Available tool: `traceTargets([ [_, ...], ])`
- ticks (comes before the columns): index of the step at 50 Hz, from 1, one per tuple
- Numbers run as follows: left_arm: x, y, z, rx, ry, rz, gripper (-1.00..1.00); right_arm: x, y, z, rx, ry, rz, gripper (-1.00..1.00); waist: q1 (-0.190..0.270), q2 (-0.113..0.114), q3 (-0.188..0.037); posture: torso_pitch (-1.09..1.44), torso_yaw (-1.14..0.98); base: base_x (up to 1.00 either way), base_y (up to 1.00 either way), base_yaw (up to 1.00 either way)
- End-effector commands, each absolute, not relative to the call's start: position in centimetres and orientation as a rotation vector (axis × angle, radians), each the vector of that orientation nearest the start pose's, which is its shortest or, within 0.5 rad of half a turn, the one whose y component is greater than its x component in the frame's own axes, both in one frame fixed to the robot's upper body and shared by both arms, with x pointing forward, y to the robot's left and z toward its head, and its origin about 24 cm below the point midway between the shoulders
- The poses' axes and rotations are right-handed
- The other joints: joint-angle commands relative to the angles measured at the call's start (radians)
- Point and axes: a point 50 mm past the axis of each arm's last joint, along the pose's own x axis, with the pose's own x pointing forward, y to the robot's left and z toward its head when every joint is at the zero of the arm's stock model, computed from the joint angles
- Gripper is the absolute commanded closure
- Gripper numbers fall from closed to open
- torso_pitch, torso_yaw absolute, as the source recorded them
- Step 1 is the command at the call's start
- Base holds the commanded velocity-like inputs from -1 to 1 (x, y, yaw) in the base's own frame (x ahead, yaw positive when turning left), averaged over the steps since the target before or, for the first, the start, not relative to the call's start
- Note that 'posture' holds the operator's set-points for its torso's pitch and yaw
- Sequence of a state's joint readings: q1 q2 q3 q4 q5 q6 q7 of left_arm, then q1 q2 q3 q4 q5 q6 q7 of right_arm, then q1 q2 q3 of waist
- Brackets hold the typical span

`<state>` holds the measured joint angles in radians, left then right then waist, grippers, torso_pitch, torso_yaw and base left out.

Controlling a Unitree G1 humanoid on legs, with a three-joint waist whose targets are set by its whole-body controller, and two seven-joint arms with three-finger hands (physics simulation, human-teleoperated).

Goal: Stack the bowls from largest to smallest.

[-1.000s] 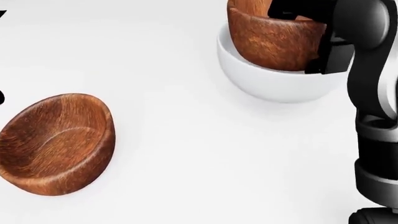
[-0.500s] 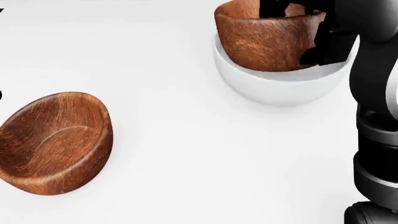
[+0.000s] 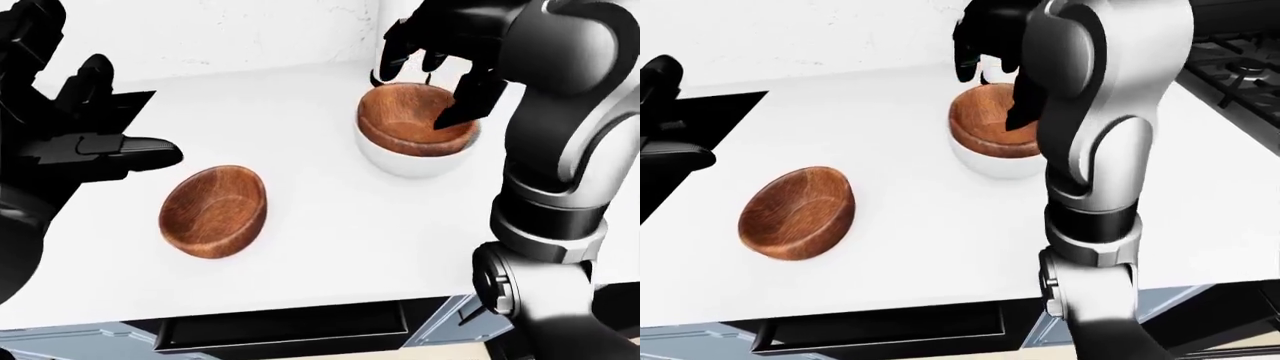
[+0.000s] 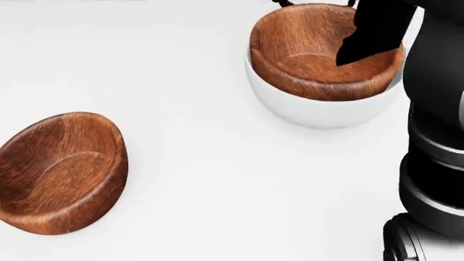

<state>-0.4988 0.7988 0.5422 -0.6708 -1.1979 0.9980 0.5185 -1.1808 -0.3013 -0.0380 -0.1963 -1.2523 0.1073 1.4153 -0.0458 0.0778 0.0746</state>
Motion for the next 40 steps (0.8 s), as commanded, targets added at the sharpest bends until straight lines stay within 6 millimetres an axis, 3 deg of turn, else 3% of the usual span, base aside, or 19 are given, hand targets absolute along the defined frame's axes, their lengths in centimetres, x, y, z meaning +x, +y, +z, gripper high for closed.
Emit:
traceTargets([
  [1, 21.5, 23.7, 31.0, -0.023, -0.346, 0.07, -1.0, 27.7, -10.3, 37.2, -1.654, -0.205, 0.252, -0.18, 0.001, 0.002, -0.023, 0.0, 0.0, 0.0, 0.0, 0.0],
  [16, 21.1, 24.8, 31.6, -0.033, -0.358, 0.089, -1.0, 24.1, -0.8, 34.9, -1.679, -0.435, 0.465, -0.25, -0.013, 0.03, -0.018, 0.0, 0.0, 0.0, 0.0, 0.0],
  [18, 21.0, 24.9, 31.5, -0.034, -0.358, 0.09, -1.0, 23.7, 0.4, 34.3, -1.681, -0.472, 0.491, -0.44, -0.015, 0.034, -0.019, 0.0, 0.0, 0.0, 0.0, 0.0],
  [28, 20.9, 25.4, 31.4, -0.04, -0.358, 0.101, -1.0, 23.4, 3.8, 30.7, -1.669, -0.512, 0.6, -0.41, -0.023, 0.05, -0.026, 0.0, 0.0, 0.0, 0.0, 0.0],
  [40, 21.0, 25.6, 31.1, -0.041, -0.353, 0.103, -1.0, 22.9, 6.5, 28.9, -1.632, -0.583, 0.675, -0.3, -0.027, 0.063, -0.032, 0.0, 0.0, 0.0, 0.0, 0.0],
])
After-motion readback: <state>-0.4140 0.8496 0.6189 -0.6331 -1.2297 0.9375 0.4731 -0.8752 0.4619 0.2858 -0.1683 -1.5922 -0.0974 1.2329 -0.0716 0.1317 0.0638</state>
